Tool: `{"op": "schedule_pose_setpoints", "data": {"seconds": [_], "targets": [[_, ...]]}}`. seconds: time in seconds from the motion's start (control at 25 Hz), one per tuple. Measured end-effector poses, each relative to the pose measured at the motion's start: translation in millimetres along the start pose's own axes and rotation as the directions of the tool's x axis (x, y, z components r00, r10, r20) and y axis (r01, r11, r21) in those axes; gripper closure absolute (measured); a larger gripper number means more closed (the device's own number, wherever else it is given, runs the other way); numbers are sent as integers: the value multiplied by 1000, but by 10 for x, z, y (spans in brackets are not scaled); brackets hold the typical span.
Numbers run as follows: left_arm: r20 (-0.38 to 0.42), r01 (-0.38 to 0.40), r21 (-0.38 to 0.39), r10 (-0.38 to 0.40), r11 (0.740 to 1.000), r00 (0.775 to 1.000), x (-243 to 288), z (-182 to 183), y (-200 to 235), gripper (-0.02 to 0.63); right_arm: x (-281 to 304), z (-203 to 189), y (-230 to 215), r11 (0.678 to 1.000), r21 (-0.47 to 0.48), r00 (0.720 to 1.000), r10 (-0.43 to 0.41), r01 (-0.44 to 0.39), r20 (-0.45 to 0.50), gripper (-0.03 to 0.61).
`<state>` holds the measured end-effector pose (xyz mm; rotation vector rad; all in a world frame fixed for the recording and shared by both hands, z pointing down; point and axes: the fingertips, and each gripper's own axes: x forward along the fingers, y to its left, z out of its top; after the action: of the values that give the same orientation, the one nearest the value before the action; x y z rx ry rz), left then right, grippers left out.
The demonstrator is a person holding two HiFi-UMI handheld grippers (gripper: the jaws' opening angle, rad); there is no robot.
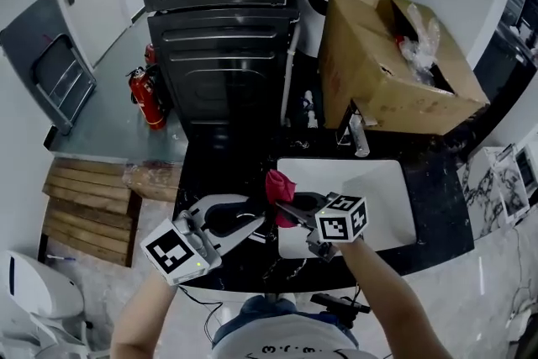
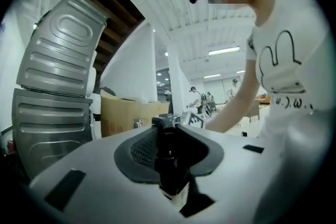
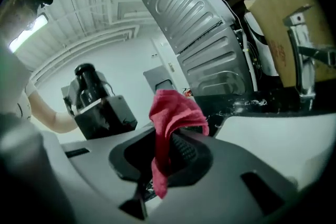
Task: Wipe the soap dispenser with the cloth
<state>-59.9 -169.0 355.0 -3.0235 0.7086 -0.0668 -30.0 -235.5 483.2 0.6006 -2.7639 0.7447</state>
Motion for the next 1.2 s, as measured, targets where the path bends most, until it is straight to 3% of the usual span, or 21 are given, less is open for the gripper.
{"op": "schedule_pose_setpoints", "data": {"seconds": [0.08, 0.24, 0.4, 0.56, 0.76, 0.88, 1.0, 1.2], "targets": [[42, -41, -34, 42, 999, 998, 15, 210, 135, 511, 38, -43, 93, 1000, 6, 999, 9, -9, 51, 523], [97, -96, -172, 114, 980, 989, 74, 496, 338, 511, 161, 34, 289, 999, -29, 986, 23, -18, 166, 523], [101, -105, -277, 137, 955, 985, 153, 599, 418, 511, 151, 368, 427, 998, -34, 943, 55, -47, 329, 523], [140, -105, -367, 166, 924, 976, 176, 646, 506, 511, 131, 442, 528, 997, -40, 929, 72, -61, 363, 523], [135, -129, -357, 188, 925, 973, 226, 663, 552, 508, 108, 389, 649, 998, -17, 938, 64, -62, 340, 523], [130, -172, -296, 218, 940, 967, 250, 673, 581, 509, 88, 339, 890, 989, -31, 936, 146, -144, 321, 524], [112, -219, -249, 253, 943, 961, 256, 658, 639, 509, 87, 312, 1212, 972, -111, 929, 229, -205, 291, 525], [151, -192, -298, 245, 935, 958, 167, 762, 679, 511, 60, 301, 1258, 969, -157, 938, 226, -190, 262, 523]]}}
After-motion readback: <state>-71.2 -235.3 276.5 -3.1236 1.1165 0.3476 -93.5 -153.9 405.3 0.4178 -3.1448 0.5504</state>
